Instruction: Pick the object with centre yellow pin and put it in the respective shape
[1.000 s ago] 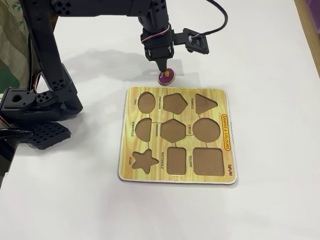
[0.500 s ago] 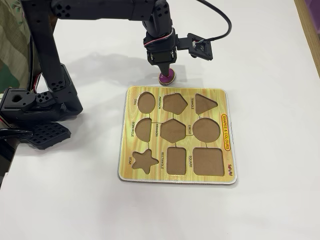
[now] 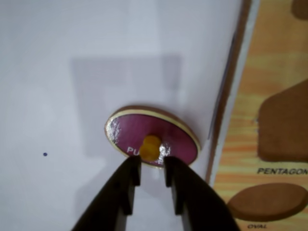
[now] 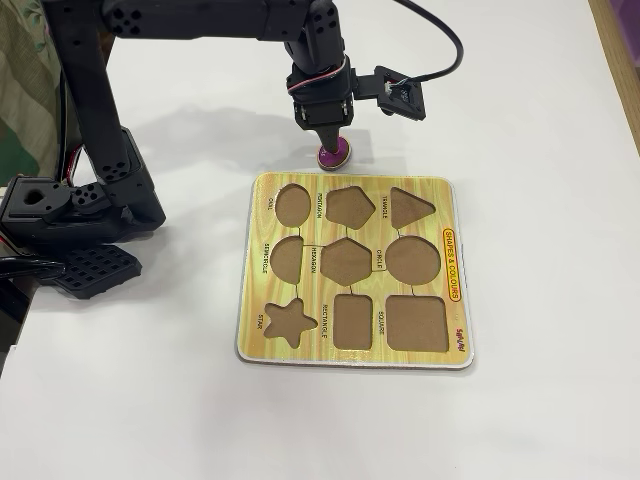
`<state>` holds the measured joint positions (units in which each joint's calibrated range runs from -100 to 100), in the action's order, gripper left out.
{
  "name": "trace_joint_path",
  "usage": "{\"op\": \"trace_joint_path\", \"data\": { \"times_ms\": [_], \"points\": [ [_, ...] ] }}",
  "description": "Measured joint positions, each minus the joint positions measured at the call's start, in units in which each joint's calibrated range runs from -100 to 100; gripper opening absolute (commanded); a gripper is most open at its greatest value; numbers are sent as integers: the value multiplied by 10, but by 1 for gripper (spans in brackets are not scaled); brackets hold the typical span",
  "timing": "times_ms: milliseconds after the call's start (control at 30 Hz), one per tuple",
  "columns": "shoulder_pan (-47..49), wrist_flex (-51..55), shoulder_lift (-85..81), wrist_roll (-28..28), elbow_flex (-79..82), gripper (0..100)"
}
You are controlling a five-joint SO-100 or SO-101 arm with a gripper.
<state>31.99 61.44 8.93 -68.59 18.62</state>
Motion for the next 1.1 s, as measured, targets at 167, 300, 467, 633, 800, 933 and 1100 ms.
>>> {"op": "trace_joint_path", "data": {
  "times_ms": [167, 300, 467, 633, 800, 933, 1100],
  "points": [
    [0, 0, 0, 0, 0, 6],
    [0, 0, 23, 0, -1, 6],
    [1, 0, 29, 0, -8, 6],
    [2, 0, 31, 0, -13, 6],
    [2, 0, 31, 0, -13, 6],
    [2, 0, 31, 0, -13, 6],
    [2, 0, 31, 0, -13, 5]
  ]
}}
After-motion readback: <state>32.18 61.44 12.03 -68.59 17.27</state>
